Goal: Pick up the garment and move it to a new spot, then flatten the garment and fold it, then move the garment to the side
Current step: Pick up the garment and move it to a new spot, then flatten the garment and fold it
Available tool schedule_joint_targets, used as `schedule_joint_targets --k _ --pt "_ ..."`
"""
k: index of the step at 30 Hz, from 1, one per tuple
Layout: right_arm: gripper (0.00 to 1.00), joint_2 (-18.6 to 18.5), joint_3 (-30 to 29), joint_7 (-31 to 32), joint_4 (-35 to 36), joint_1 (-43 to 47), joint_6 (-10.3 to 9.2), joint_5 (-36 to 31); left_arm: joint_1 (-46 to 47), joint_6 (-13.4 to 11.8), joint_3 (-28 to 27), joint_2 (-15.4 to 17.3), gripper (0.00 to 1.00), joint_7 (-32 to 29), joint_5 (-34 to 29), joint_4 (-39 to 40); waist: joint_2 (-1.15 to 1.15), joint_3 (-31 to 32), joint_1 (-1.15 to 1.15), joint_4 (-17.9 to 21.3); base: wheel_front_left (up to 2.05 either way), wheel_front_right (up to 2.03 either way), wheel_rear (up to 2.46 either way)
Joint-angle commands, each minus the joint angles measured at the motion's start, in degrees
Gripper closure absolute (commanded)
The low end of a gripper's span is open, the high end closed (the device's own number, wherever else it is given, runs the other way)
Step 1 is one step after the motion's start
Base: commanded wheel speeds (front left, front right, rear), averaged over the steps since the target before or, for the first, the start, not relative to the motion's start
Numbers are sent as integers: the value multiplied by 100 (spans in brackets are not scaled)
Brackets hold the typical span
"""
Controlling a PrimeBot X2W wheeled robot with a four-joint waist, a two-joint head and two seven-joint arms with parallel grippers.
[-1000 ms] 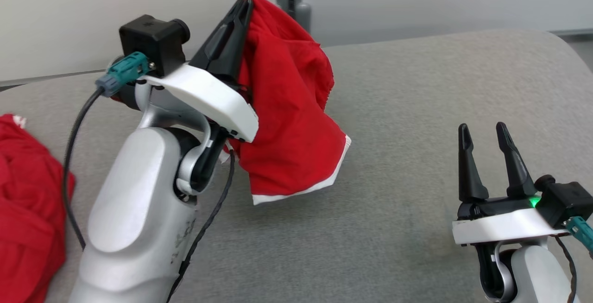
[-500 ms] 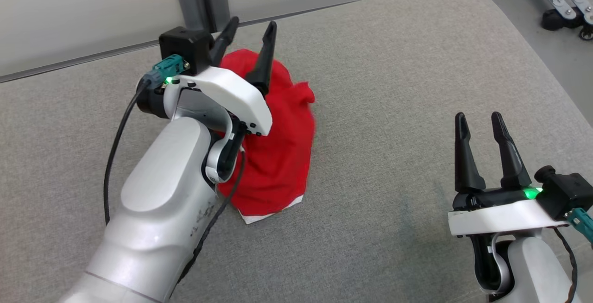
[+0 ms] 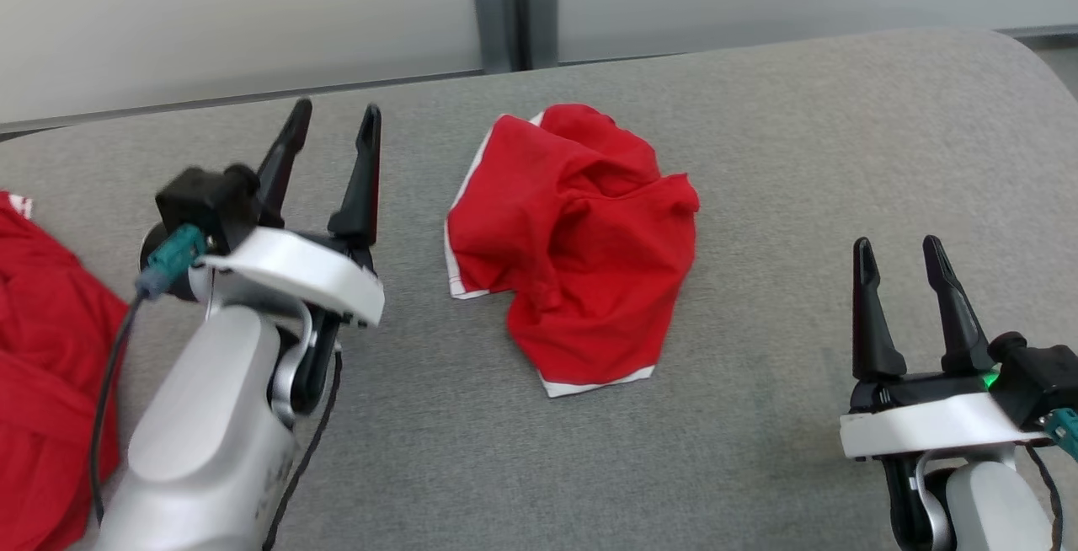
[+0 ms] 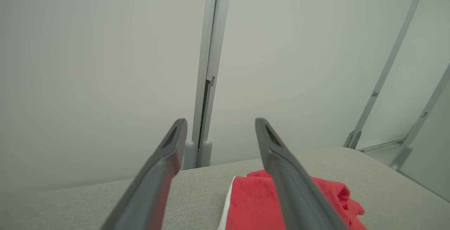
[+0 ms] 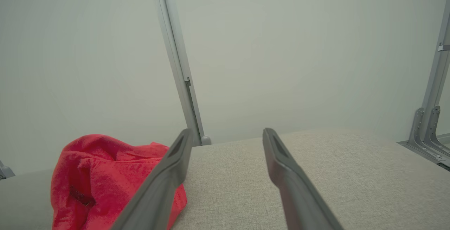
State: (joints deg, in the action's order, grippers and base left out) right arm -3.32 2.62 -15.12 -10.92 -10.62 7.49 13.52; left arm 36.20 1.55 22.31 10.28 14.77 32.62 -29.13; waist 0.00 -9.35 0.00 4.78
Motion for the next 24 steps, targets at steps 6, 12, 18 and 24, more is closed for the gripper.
schedule_joint_targets --k 6,12,18,24 --pt "0 -409 219 -5 -8 276 -1 -223 -1421 -46 -210 -192 0 46 -560 1116 0 258 0 -889 0 0 0" --pt "0 -525 301 -5 31 388 -1 -288 -2454 11 -648 -609 0 42 -1125 1842 0 327 0 -1201 0 0 0" --pt "0 -591 745 -5 -89 301 0 -86 -2602 184 -768 -724 0 42 -1247 1916 0 301 0 -1430 0 0 0" --pt "0 -775 1585 109 -497 -78 -1 465 -2538 93 -655 -729 0 42 -998 1944 0 142 0 -1649 0 0 0"
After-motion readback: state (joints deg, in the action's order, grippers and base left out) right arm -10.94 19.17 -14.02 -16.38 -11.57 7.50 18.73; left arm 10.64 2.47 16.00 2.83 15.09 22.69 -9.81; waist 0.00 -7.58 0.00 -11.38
